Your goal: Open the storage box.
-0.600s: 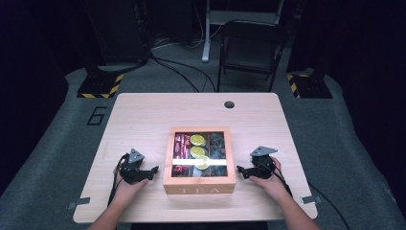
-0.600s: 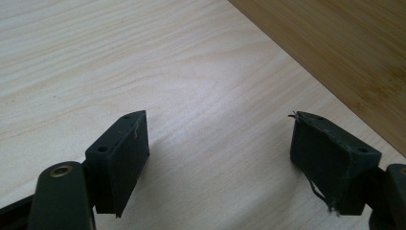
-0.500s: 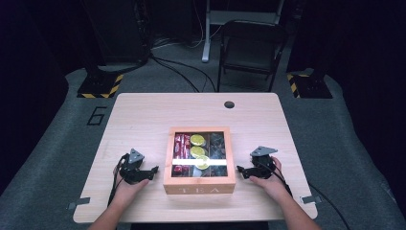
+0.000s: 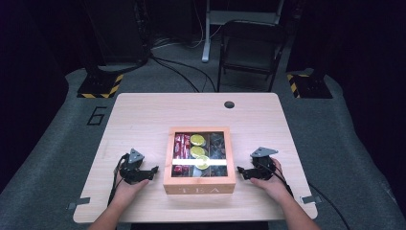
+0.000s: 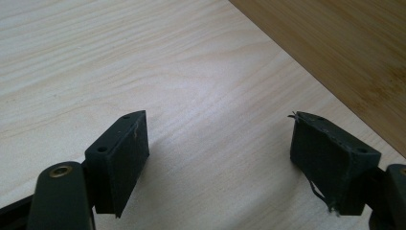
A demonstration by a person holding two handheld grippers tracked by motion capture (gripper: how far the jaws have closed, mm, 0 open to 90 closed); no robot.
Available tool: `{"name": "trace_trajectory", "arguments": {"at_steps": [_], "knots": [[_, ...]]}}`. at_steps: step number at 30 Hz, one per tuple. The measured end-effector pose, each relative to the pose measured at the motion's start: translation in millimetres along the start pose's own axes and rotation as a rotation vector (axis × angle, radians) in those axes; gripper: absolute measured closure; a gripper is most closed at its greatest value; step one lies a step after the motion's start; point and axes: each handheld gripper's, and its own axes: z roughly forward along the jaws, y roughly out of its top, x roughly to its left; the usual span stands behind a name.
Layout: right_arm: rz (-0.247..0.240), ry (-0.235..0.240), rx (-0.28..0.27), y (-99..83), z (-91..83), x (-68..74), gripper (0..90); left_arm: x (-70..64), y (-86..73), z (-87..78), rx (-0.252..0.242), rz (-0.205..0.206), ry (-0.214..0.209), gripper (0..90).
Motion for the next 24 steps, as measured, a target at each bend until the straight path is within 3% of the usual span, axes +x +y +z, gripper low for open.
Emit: {"name": "trace_trajectory", "arguments": {"at_steps": [11,18,24], "knots": [[-0.018,0.009,-0.001,-0.3,-0.7,-1.9,17.3,3.1,-0.9,-1.8,-0.003,0.002,-0.013,24.2],[-0.028,0.02,0.009,1.3,-4.9,-5.8,34.0,2.8,-0.7,-1.7,-0.006,0.0,0.0,25.0],[0.014,0.038,0.028,2.8,-9.9,-8.0,46.4,8.9,2.6,-6.7,0.018,-0.068,-0.02,35.6]]}}
